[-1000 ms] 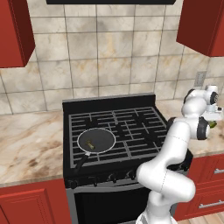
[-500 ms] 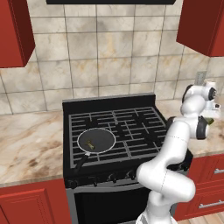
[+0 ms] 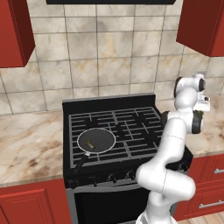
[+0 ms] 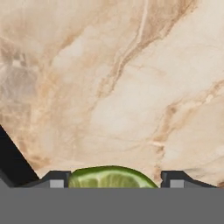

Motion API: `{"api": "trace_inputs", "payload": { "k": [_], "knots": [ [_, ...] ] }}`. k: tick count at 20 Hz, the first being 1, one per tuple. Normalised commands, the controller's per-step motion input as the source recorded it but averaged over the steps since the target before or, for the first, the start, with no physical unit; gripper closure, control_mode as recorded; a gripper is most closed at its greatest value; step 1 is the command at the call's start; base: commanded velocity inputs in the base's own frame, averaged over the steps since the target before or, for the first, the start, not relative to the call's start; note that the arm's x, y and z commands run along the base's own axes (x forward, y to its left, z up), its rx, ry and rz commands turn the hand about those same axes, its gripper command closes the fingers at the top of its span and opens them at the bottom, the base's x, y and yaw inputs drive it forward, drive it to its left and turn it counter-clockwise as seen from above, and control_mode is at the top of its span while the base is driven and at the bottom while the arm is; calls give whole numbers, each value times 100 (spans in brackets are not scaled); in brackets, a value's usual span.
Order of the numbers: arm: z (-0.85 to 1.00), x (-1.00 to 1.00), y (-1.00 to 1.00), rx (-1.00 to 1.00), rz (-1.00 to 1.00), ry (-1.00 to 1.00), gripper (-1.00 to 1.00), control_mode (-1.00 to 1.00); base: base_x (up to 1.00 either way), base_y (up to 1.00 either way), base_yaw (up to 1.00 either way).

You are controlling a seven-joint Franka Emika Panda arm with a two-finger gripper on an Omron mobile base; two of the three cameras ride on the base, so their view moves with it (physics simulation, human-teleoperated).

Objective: Put the mushroom and lemon wedge in the pan. Then turn on the front left burner and set the heat to medium.

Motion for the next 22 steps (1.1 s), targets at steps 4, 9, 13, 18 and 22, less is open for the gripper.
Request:
{"api": "trace_inputs", "payload": {
  "k": [4,9,13,18,22],
  "knots": [
    [21,-16,100,-28,0,-1,100,-100,0,0,0],
    [62,-30,99,-17,1,-1,100,-100,0,0,0],
    [32,-69,100,-25,9,0,100,-100,0,0,0],
    [37,-93,100,-20,20,-2,100,-100,0,0,0],
    [69,-80,100,-6,21,-11,100,-100,0,0,0]
  ]
}}
